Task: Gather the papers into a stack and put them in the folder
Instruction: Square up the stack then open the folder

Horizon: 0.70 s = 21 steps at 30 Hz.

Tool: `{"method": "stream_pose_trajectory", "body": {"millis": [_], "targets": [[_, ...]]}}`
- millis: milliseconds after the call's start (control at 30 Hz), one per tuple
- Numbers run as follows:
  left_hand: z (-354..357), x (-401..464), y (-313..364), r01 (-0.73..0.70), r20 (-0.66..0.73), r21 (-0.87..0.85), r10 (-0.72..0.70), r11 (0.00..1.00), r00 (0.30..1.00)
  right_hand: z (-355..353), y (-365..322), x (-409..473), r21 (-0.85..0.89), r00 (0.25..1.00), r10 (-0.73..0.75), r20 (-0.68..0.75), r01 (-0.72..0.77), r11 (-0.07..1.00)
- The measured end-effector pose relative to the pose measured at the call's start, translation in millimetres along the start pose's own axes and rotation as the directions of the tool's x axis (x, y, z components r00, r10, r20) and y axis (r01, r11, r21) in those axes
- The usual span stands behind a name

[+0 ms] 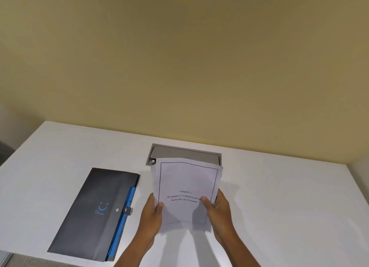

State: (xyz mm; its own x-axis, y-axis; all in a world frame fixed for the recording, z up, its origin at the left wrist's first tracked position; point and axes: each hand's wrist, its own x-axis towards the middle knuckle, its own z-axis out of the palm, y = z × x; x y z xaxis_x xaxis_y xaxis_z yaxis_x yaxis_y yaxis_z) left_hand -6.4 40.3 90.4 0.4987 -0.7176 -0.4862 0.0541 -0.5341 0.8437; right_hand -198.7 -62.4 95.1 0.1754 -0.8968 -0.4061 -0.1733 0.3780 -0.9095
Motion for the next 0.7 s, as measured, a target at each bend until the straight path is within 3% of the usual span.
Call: {"method": "stream_pose_trajectory", "body": {"millis": [133, 467, 700], "targets": [[8.4, 3.3, 1.1, -0.052, 0.005, -0.102, 0.053, 0.993, 0.999, -6.5, 13.1, -4.7, 0.06, 0.999, -0.017, -0.045, 0.02, 0.998], [12.5, 11.5, -30.7, -0.052, 0.1, 0.038, 0.048, 0.998, 0.994, -6.8, 58.8, -9.5, -0.019, 0.995, 0.078, -0.055, -0.079, 0.997], [14.4, 21.0, -35.4, -0.113, 0.062, 0.03, 0.111, 0.993, 0.992, -2.9, 57.6, -5.3, -0.015, 0.996, 0.065, -0.061, -0.067, 0.998]]}}
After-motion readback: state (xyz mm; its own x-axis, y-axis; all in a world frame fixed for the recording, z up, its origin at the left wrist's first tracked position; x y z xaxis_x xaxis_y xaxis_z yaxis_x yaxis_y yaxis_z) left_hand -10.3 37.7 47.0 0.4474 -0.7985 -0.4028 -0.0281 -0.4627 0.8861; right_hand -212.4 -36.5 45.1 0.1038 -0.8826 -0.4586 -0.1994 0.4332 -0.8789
